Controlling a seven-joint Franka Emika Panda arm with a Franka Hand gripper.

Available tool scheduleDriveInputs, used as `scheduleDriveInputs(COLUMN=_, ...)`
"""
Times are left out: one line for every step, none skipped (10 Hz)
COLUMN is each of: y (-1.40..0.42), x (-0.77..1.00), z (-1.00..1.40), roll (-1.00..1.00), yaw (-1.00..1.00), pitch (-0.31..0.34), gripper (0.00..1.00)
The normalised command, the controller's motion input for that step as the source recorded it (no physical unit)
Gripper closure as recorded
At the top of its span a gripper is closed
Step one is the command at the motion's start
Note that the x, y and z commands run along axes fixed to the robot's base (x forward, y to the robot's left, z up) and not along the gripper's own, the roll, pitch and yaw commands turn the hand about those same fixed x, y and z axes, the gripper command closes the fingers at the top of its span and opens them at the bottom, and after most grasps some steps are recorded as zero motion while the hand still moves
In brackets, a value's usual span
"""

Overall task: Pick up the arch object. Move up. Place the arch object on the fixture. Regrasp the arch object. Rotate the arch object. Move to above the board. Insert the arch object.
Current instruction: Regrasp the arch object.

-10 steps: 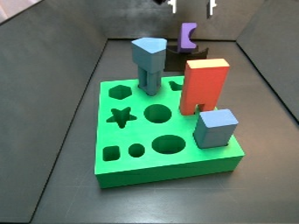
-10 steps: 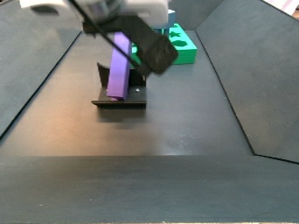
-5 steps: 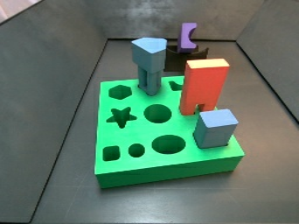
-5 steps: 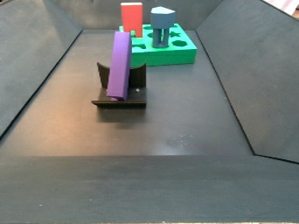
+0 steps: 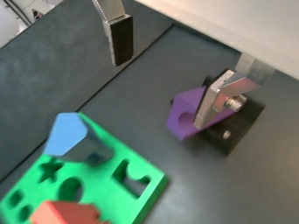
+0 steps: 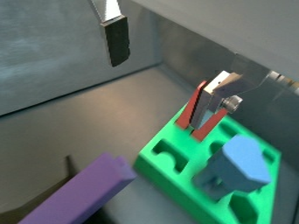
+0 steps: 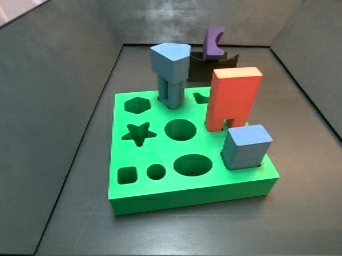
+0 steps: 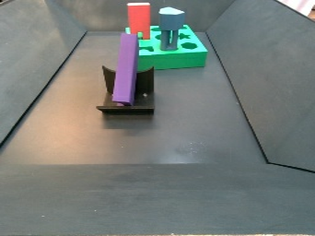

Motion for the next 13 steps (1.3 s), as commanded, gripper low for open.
scheduleDriveInputs(y=-0.02, x=-0.02, z=0.0, roll=1.0, yaw=0.02, pitch=0.016, gripper=0.0)
scheduleDriveInputs(y=-0.02, x=-0.01, z=0.01, roll=1.0, yaw=0.02, pitch=0.01, gripper=0.0)
scheduleDriveInputs(y=-0.02, x=-0.01, z=0.01, roll=1.0, yaw=0.02, pitch=0.008, gripper=0.0)
scheduleDriveInputs(y=-0.02, x=0.0, z=0.0, roll=1.0, yaw=0.02, pitch=0.005, gripper=0.0)
scheduleDriveInputs(y=-0.01, x=0.0, z=0.01, roll=1.0, yaw=0.02, pitch=0.006, gripper=0.0)
scheduleDriveInputs(y=-0.02, x=0.0, z=0.0, roll=1.0, yaw=0.02, pitch=0.01, gripper=0.0)
scheduleDriveInputs(y=-0.02, x=0.01, z=0.0, roll=1.0, yaw=0.02, pitch=0.016, gripper=0.0)
scheduleDriveInputs(y=-0.02, x=0.02, z=0.0, roll=1.0, yaw=0.03, pitch=0.026, gripper=0.0)
scheduleDriveInputs(y=-0.02, x=0.03, z=0.0, roll=1.0, yaw=0.03, pitch=0.033, gripper=0.0)
scheduleDriveInputs(y=-0.03, x=0.04, z=0.0, roll=1.0, yaw=0.03, pitch=0.043, gripper=0.0)
scheduleDriveInputs(y=-0.03, x=0.06, z=0.0, roll=1.0, yaw=0.04, pitch=0.056, gripper=0.0)
scheduleDriveInputs(y=-0.03, x=0.07, z=0.0, roll=1.0, yaw=0.04, pitch=0.077, gripper=0.0)
scheduleDriveInputs(y=-0.04, x=0.08, z=0.0, roll=1.0, yaw=0.05, pitch=0.096, gripper=0.0)
